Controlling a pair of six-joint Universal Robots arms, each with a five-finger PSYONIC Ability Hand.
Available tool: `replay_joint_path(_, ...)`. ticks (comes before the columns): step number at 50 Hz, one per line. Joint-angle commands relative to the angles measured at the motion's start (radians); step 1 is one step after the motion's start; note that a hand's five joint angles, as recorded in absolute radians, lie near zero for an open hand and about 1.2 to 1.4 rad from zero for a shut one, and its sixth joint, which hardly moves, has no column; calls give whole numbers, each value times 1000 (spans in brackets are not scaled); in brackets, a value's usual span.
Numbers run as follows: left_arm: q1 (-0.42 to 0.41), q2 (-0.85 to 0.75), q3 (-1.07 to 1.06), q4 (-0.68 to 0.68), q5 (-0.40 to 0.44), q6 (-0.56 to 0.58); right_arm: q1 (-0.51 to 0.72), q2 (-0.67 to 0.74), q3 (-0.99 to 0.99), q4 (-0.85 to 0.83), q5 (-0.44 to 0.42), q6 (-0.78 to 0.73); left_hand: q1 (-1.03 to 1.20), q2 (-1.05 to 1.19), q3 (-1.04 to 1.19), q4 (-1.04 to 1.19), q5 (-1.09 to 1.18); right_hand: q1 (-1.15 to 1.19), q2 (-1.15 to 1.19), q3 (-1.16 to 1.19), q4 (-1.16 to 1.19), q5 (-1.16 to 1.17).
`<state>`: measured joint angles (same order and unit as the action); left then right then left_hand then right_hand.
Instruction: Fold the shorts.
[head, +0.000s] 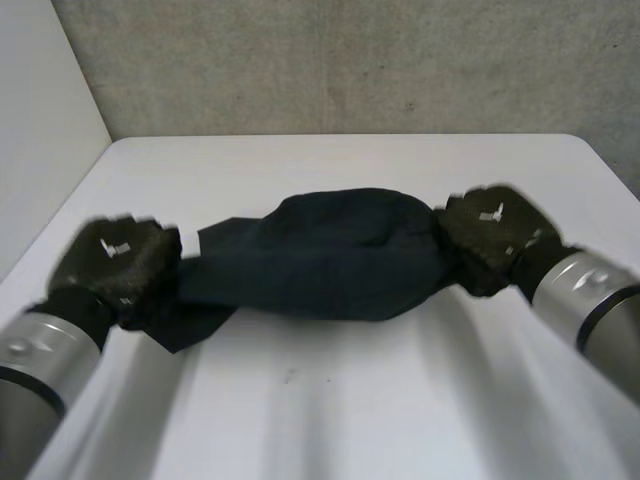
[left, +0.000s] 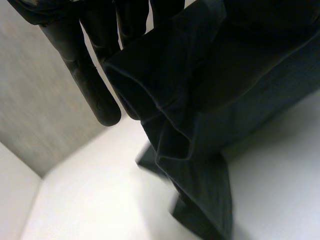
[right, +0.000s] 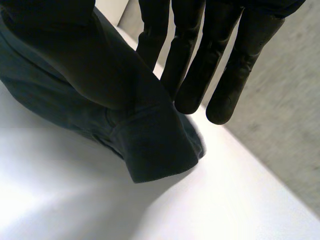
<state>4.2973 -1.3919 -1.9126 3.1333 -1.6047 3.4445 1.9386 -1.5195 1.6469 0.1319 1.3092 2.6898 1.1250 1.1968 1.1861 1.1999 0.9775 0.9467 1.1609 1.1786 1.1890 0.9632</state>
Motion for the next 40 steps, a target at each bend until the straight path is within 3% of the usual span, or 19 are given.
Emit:
replay_joint_path(1,-5,24,133,-147,42,1,-1,-24,-173,225,27,-74,271,199,210,196,244,450,235,218,207,258)
replay_joint_path(13,4,-401,291,-199,23,19,75,294,-314,322,93,-205,271,199,210,196,244,450,235,218,207,258)
replay_joint_path(23,-7,-732,677,-203,-133,84,109,525,-512,226,182,-205,271,199,210,196,244,450,235,218,207,258)
replay_joint_path(27,-8,-808,901,-188,-146,94,109,576,-631,97,205,-203,271,199,210,196,244,450,235,218,207,258)
replay_joint_path(32,-11,-834,1173,-87,-144,91,108,570,-777,-237,209,-189,271,199,210,196,244,450,235,218,207,258)
replay_joint_path(36,-11,-819,1276,130,-150,84,106,501,-793,-568,211,-185,271,199,210,196,244,450,235,218,207,258)
replay_joint_path(37,-16,-793,1271,234,-156,82,106,486,-785,-634,211,-179,271,199,210,196,244,450,235,218,207,258)
replay_joint_path(40,-31,-728,1229,371,-159,78,106,447,-757,-827,219,-151,271,199,210,196,244,450,235,218,207,258)
